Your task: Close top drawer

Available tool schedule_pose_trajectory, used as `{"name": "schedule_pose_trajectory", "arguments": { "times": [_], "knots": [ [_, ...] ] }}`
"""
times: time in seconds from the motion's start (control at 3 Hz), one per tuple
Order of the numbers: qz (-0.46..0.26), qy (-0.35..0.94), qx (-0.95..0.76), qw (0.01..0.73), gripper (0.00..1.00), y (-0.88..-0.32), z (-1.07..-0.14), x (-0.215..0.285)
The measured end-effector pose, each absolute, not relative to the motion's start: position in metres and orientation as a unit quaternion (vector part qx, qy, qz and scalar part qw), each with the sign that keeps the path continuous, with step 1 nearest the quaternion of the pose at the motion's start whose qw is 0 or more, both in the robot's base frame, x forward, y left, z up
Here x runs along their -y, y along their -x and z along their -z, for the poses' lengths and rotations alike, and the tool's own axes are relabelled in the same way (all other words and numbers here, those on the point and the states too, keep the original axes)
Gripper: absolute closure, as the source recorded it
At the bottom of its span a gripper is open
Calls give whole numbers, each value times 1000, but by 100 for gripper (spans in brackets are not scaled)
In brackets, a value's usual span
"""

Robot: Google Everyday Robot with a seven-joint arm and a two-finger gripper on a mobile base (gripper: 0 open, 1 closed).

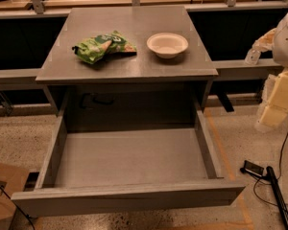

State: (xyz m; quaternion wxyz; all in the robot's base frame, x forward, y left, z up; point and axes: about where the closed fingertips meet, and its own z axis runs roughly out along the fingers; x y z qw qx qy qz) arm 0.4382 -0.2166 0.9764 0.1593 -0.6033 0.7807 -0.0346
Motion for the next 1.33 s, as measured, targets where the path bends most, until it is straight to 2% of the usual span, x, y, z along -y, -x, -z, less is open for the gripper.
{"name": "schedule_pose_trajectory", "arguments": {
  "times": [0.33,0.67,1.0,1.33],
  "knots": [
    [35,603,-781,159,0,-438,-976,217],
    [34,603,-781,162,15,-439,-976,217],
    [24,603,-783,153,38,-439,-961,220],
    [15,604,-784,145,69,-434,-932,222]
  ]
}}
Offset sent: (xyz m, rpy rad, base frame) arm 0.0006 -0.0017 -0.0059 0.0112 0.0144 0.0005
